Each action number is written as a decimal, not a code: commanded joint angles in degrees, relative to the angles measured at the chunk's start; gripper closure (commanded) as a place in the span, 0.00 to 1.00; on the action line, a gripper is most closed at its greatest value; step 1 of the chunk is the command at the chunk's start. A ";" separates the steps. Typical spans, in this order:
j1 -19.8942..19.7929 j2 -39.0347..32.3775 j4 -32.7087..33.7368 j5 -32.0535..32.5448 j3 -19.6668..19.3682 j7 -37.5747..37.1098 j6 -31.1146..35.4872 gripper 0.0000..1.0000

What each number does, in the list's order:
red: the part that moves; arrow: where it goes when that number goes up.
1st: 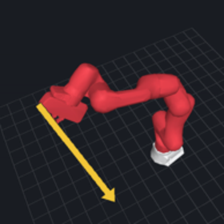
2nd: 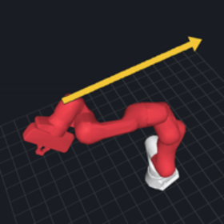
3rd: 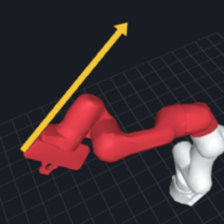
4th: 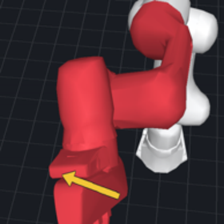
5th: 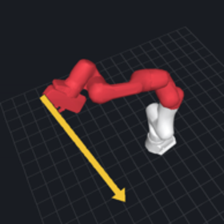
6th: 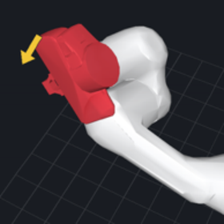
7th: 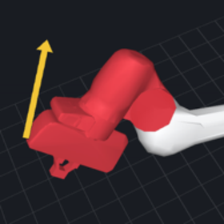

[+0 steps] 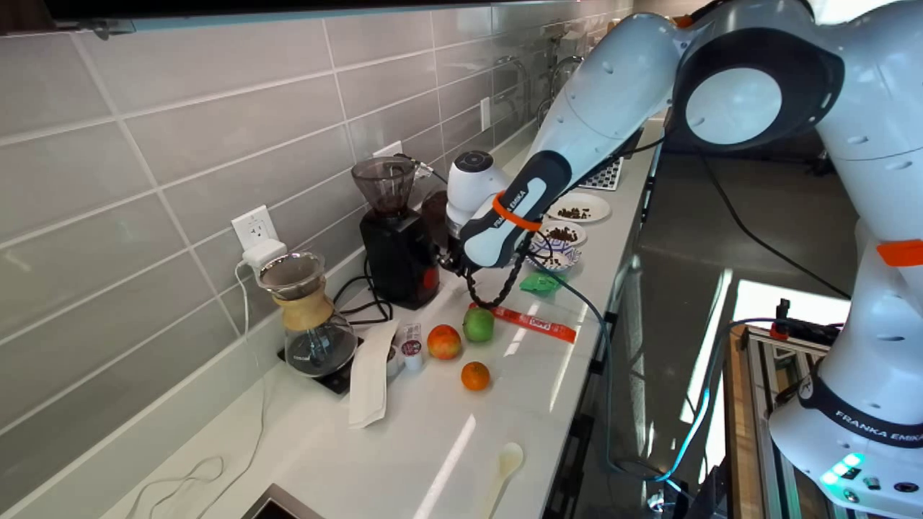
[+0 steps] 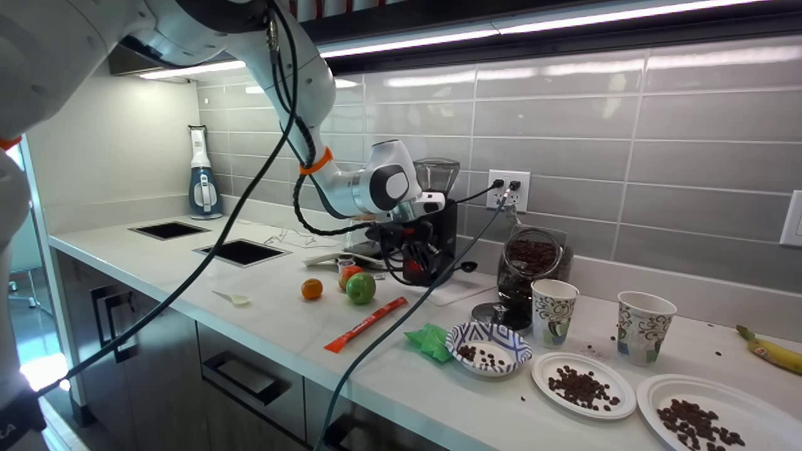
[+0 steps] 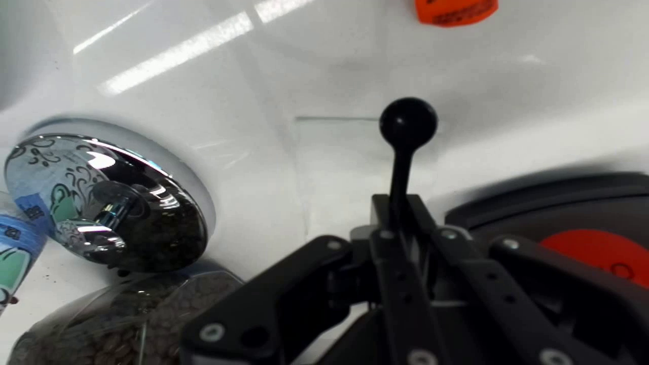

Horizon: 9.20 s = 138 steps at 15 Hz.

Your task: Use the black ladle to place some contents from the glass container into the coffee cup on the left.

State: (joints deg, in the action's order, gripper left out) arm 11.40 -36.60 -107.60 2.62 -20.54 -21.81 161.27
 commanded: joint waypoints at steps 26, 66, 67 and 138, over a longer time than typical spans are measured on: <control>-17.57 49.11 -27.14 8.00 12.22 -0.32 -30.39 0.98; -22.34 17.49 3.10 26.10 7.73 26.47 -28.87 0.98; -22.26 16.26 4.18 27.22 7.58 26.91 -28.55 0.98; -23.96 -0.44 17.74 17.25 9.25 26.34 -20.85 0.98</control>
State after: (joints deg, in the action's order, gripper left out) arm -12.29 -39.34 -86.01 23.07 -11.35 7.11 137.17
